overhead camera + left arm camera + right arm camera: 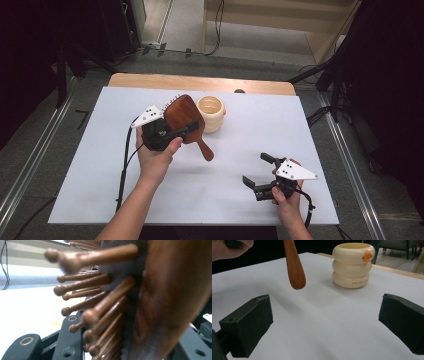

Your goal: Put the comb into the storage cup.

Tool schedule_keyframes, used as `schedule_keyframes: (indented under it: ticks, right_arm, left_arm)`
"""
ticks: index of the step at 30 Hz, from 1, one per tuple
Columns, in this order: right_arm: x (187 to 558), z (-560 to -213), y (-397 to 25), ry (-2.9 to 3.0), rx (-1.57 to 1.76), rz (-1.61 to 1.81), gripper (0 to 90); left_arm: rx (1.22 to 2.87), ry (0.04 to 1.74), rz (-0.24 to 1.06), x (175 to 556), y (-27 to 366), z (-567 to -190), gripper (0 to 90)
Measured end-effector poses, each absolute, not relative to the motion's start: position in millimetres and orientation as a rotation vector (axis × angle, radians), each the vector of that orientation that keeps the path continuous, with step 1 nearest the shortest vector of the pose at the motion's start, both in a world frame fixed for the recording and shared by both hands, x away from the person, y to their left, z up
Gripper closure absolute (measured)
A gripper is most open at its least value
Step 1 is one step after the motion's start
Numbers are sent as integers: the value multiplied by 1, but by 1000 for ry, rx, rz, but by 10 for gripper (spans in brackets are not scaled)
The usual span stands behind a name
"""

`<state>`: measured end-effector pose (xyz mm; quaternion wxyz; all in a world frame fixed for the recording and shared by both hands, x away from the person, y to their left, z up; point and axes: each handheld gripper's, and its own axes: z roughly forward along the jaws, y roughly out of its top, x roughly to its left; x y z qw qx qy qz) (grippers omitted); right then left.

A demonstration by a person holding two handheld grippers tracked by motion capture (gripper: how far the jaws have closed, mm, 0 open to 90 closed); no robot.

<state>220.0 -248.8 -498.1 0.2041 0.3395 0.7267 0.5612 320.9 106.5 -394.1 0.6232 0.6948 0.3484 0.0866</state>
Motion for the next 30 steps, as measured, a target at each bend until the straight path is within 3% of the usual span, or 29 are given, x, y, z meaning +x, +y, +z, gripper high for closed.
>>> schedule_keyframes:
  ticks: [30]
  right_arm:
    - [208,-511,-303,1980,1036,1504,0]
  left_arm:
    - [1556,819,234,355,112,-375,546]
